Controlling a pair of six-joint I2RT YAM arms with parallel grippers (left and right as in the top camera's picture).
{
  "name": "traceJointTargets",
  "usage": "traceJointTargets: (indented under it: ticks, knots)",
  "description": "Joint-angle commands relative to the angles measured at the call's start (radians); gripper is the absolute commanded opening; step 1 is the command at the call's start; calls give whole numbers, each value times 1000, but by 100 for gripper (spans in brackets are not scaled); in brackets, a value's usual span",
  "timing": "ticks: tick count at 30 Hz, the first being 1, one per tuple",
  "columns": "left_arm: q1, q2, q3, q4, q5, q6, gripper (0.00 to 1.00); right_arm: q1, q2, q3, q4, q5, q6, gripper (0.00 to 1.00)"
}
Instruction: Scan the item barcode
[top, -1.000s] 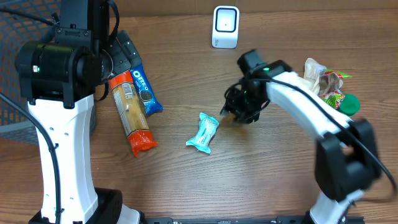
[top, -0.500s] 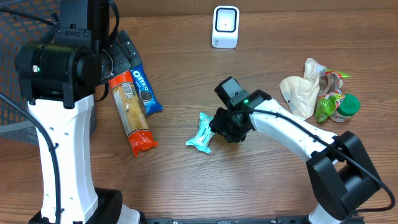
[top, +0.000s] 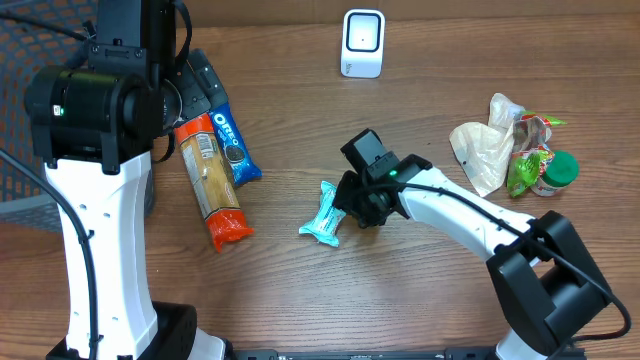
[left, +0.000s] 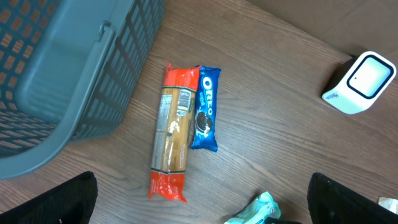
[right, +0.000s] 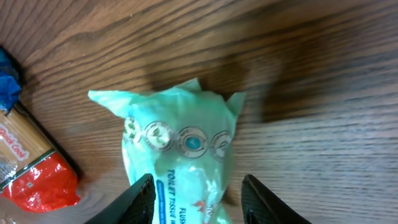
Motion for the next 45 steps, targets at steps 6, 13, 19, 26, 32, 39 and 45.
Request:
traceJointTargets:
  ticks: [6,13,19,26,32,39,45]
  knots:
    - [5,-7,-3,-2,-17,-16,100,33,25,-53,63,9,75,46]
    - [5,-7,-3,-2,-17,-17,100,34,25,-94,147,18,84,40]
    - [5,-7,-3,-2,-17,-17,100,34,25,-117,190,21,83,20]
    - [5,-7,-3,-2,-17,-17,100,34,24,-115,190,-11,43,4]
    - [5,-7,-3,-2,-17,-17,100,12,-2,-35,58,16,-153,4]
    - [4,-7,-3,-2,-17,-16,100,13,-18,159,-350,565,-319,4]
    - [4,-7,-3,-2,-17,-17,100,31,-12,177,-442,938,-323,4]
